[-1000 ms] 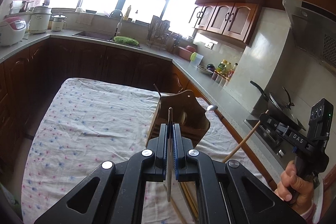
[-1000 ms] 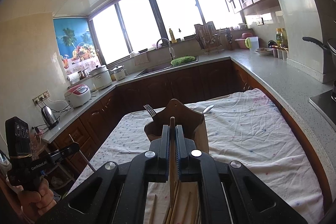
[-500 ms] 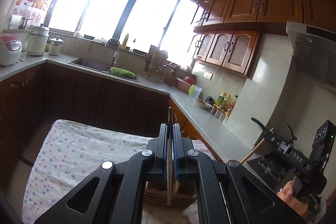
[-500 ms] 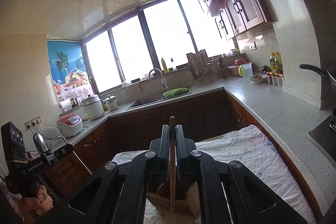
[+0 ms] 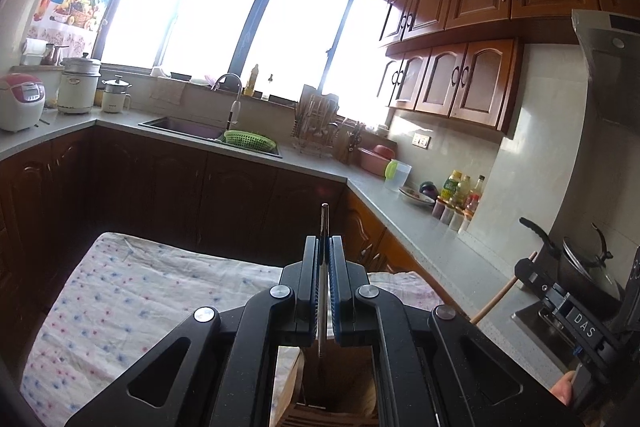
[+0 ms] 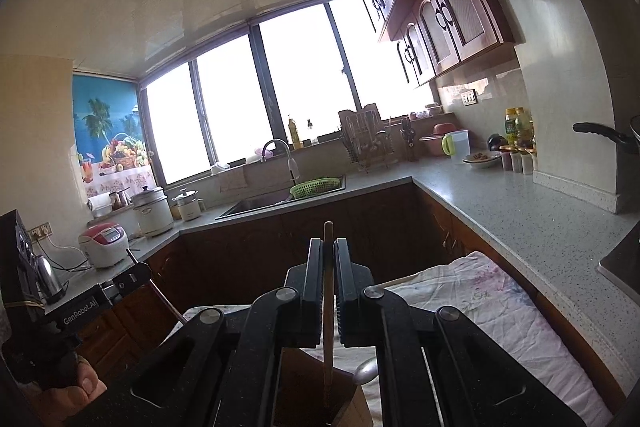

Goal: Organize utensils
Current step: 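Carry the chopsticks with the right gripper while the left carries the metal utensil into the holder, then open both grippers inside the holder and pull them back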

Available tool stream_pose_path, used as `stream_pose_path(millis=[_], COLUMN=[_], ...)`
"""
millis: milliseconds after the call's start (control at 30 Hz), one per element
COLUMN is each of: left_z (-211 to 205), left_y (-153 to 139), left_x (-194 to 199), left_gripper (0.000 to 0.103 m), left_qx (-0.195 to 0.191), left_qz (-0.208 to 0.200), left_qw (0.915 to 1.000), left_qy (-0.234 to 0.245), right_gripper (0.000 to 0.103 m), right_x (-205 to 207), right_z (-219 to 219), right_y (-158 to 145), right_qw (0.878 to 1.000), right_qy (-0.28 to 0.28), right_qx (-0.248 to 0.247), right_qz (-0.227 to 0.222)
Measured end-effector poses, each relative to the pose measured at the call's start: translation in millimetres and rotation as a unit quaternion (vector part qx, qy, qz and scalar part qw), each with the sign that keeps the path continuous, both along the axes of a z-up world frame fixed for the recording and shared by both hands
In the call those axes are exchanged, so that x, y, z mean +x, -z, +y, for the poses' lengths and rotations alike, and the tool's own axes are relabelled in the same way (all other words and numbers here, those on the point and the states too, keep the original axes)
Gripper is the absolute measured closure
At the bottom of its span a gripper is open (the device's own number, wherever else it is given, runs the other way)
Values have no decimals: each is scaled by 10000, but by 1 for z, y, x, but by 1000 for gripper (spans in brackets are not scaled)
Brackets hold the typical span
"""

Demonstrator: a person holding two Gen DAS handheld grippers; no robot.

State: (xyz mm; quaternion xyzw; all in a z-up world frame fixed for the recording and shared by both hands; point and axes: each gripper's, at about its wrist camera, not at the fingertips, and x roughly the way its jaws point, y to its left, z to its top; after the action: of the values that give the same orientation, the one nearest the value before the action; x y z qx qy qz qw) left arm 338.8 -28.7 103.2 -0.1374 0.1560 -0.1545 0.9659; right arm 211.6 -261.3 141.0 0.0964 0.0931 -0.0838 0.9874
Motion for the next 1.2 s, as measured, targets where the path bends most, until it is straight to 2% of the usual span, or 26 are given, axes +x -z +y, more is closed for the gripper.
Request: stream_pose_path(millis=[267,700,767,833,867,900,967,1000,1067,1100,1167,1200], left_z=[-6,3,5,8,9,12,17,20,26,31,40,43], left_y=[27,26,25,26,24,23,20,19,18,18,20,23], left_x=[23,30,30,26,24,21,10,4,-9,-16,-33,-44], left_gripper=[100,98,98,93,84,70,52,44,38,33,24,22], left_qx=[110,108,106,93,95,84,46,61,70,52,-30,-77], left_qz=[400,617,663,684,690,681,596,571,558,568,581,581], left_qw=[9991,9980,9977,9976,9976,9976,9982,9983,9983,9982,9979,9979], left_qy=[67,20,38,64,60,41,-4,-45,-126,-162,-268,-293], right_gripper=[98,97,93,92,87,83,52,45,29,27,15,13], right_x=[11,11,11,11,10,8,2,-3,-15,-21,-35,-43], right_z=[-6,-13,-13,-13,-13,-13,-15,-15,-16,-16,-17,-17], right_y=[41,39,38,37,35,34,30,27,22,20,18,18], right_qw=[9988,9979,9977,9977,9977,9977,9980,9982,9986,9987,9987,9986], right_qy=[27,101,102,80,60,42,14,-5,-8,-21,-39,-49], right_qx=[112,227,233,260,297,333,395,431,472,481,500,526], right_qz=[470,600,622,614,605,586,488,407,250,184,95,71])
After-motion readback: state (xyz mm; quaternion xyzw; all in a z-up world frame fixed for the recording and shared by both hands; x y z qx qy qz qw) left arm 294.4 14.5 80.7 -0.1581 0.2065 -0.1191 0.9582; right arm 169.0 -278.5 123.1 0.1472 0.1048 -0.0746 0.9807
